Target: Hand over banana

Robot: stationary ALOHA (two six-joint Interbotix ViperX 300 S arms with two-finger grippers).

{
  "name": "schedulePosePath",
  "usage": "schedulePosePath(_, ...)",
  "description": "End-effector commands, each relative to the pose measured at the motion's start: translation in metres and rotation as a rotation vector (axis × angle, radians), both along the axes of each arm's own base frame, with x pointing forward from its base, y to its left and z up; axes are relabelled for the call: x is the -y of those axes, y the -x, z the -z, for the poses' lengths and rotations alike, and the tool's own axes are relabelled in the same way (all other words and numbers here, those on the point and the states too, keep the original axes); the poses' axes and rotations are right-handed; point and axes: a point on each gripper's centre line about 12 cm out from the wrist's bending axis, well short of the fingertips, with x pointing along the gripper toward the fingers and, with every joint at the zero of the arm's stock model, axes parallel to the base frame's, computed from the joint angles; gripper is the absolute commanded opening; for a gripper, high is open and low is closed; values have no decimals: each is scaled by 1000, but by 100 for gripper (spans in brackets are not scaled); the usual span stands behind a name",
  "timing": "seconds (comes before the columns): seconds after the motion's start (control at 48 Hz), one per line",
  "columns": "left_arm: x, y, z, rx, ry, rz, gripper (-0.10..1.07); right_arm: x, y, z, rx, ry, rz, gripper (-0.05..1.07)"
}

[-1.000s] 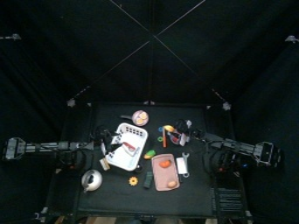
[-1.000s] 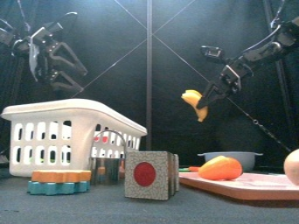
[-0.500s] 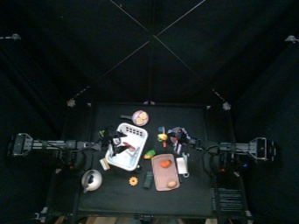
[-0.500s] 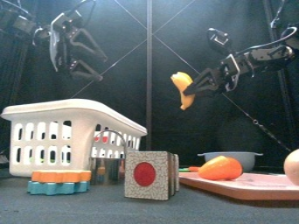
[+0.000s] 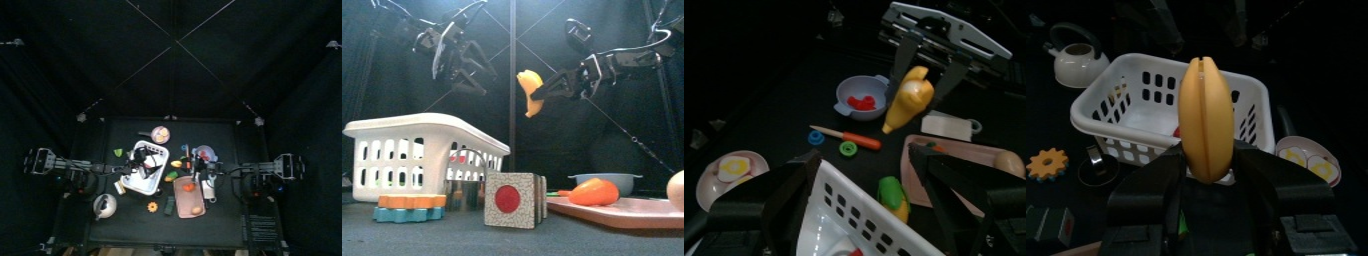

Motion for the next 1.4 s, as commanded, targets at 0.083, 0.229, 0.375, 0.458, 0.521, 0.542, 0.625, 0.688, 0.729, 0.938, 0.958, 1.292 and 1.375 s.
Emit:
schedulePosePath(0.083,6,-16,-5,12,-41,14,103,1,-7,-15,48,13,-4,60)
schedulePosePath(0.229,6,-23,-5,15,-59,-12,103,0,-8,-16,50,16,-7,60)
schedulePosePath(0.375,8,-26,-3,11,-64,-10,103,0,-7,-17,53,20,-10,60)
schedulePosePath(0.458,9,-26,-3,13,-67,-11,103,0,-8,-17,53,24,-13,60)
schedulePosePath(0.521,10,-27,-4,15,-69,-8,103,-1,-8,-17,52,26,-15,60)
schedulePosePath(0.542,11,-28,-4,15,-68,-5,103,-1,-8,-17,51,27,-16,60)
schedulePosePath(0.625,15,-32,-4,13,-75,11,103,-1,-8,-17,51,28,-17,60)
schedulePosePath(0.688,17,-36,-3,9,-84,21,103,0,-8,-17,51,28,-15,60)
schedulePosePath(0.729,18,-38,-1,5,-92,30,103,0,-8,-17,51,27,-14,60)
schedulePosePath(0.938,25,-53,1,-6,-150,80,103,1,-9,-16,50,27,-11,60)
schedulePosePath(0.958,25,-54,1,-5,-155,79,103,1,-9,-16,50,28,-12,60)
schedulePosePath(1.292,18,-66,0,14,-219,15,103,2,-10,-14,45,26,-10,60)
schedulePosePath(1.375,20,-69,4,7,-221,20,103,2,-10,-14,45,27,-11,60)
